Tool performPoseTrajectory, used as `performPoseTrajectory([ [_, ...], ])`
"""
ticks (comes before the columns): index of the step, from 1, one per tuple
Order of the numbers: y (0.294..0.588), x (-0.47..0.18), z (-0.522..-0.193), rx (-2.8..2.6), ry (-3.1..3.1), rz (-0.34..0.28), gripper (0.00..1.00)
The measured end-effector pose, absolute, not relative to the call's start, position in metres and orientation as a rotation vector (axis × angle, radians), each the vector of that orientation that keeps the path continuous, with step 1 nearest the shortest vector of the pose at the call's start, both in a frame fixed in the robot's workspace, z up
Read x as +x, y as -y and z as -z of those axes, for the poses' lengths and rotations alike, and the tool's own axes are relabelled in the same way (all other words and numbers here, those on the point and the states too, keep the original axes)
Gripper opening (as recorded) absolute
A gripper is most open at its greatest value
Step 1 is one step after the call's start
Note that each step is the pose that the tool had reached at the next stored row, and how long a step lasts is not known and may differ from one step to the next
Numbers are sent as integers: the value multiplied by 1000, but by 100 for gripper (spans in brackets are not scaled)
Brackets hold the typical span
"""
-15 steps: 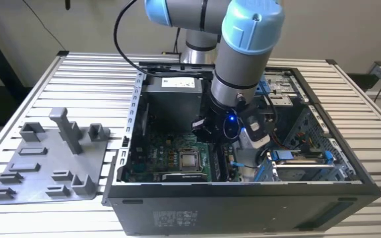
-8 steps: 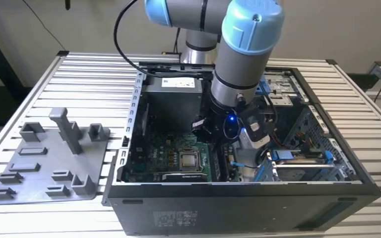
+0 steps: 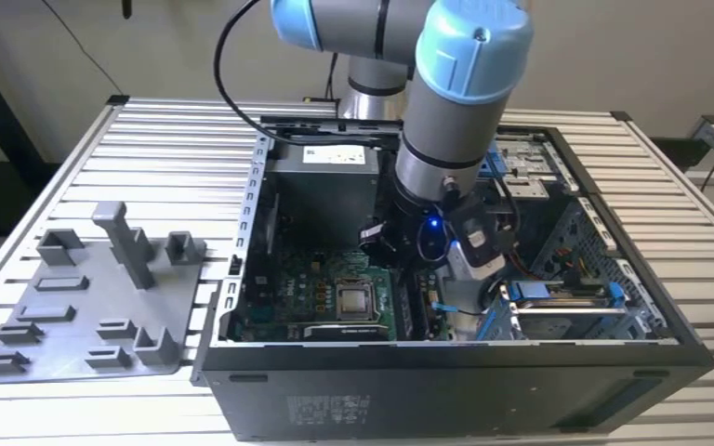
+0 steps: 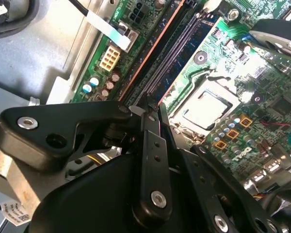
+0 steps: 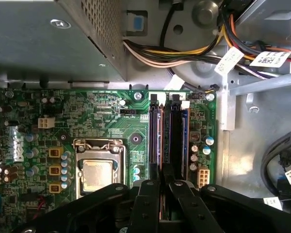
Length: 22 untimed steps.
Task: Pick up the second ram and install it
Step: 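Insert the second ram into the second slot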
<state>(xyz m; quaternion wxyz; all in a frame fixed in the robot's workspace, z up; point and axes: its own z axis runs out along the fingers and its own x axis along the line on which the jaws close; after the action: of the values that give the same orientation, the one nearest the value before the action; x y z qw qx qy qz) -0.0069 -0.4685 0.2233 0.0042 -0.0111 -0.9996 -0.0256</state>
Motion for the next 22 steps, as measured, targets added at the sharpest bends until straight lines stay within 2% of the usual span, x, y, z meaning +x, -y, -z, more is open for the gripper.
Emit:
performPoseTrajectory([
  [22, 467, -4, -218, -38, 3128, 74, 14],
])
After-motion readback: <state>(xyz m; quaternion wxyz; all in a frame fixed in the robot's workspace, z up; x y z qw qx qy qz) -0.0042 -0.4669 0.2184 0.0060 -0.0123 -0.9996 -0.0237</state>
